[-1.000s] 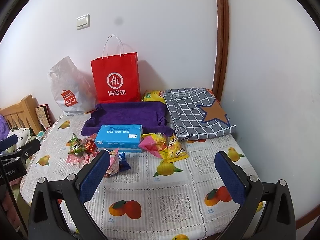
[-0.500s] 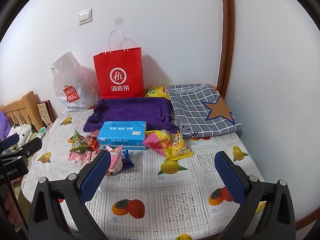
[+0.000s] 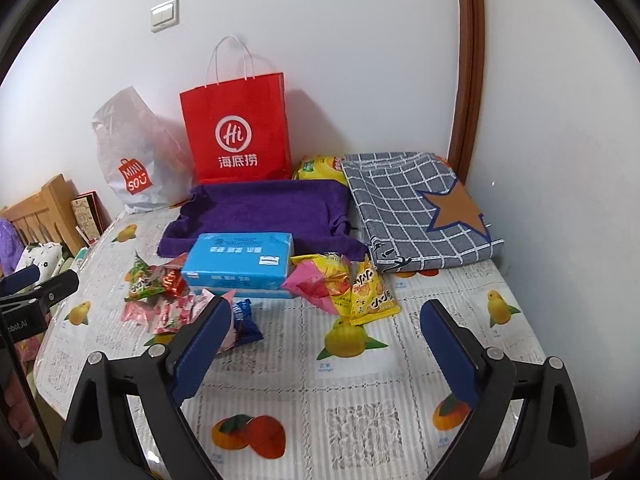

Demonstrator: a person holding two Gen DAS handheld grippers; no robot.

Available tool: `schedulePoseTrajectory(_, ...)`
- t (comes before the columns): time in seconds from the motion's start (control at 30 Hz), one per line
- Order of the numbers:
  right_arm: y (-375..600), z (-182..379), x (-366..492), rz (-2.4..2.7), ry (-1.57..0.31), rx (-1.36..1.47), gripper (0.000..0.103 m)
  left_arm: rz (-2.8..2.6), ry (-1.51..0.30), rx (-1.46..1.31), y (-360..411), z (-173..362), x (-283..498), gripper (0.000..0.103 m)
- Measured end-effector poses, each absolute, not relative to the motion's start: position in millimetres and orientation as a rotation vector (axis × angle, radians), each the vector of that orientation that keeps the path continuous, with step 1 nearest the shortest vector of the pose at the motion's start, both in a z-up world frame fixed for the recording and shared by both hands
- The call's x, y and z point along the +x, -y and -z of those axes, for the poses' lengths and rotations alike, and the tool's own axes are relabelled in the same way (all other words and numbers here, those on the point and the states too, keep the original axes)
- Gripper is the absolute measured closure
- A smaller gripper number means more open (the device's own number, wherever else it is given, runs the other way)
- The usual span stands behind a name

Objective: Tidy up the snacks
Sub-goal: 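Grasp the green triangular packet with the left gripper while the right grasps the yellow triangular packet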

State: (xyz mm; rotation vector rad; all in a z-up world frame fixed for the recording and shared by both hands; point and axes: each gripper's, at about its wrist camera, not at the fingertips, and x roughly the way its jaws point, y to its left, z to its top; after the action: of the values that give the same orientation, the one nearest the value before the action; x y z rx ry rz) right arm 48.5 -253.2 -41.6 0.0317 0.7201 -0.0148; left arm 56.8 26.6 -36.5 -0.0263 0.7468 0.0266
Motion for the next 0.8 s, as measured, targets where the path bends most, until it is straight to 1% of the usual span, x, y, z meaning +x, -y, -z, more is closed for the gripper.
schedulePoseTrajectory(0.07,258,52,59,0.021,-0.745,0.036,0.013,-0.033,-0.771,-0.026,-27,47,68,0.002)
schedulePoseTrajectory(0.27,276,88,91,0.05,-0.807,0.044,0.013,-0.049,-0.838,-0.017,-29,73,100,0.002)
schedulePoseTrajectory(0.33,283,100,104,0.065,-0.828,0.047,0.014,-0.051,-0.857,-0.016,-29,81,111,0.002)
schedulePoseTrajectory(0.4,289,109,115,0.073,-0.843,0.055,0.021,-0.046,-0.868,-0.018,-32,86,120,0.002)
schedulePoseTrajectory(0.6,309,132,150,0.1,-0.873,0.081,0.031,-0.049,-0.894,-0.017,-32,97,145,0.002)
schedulePoseTrajectory(0.73,313,146,171,0.093,-0.893,0.074,0.034,-0.051,-0.907,-0.024,-32,103,161,0.002)
schedulePoseTrajectory(0.8,315,156,181,0.086,-0.903,0.082,0.038,-0.051,-0.914,-0.036,-34,105,168,0.002)
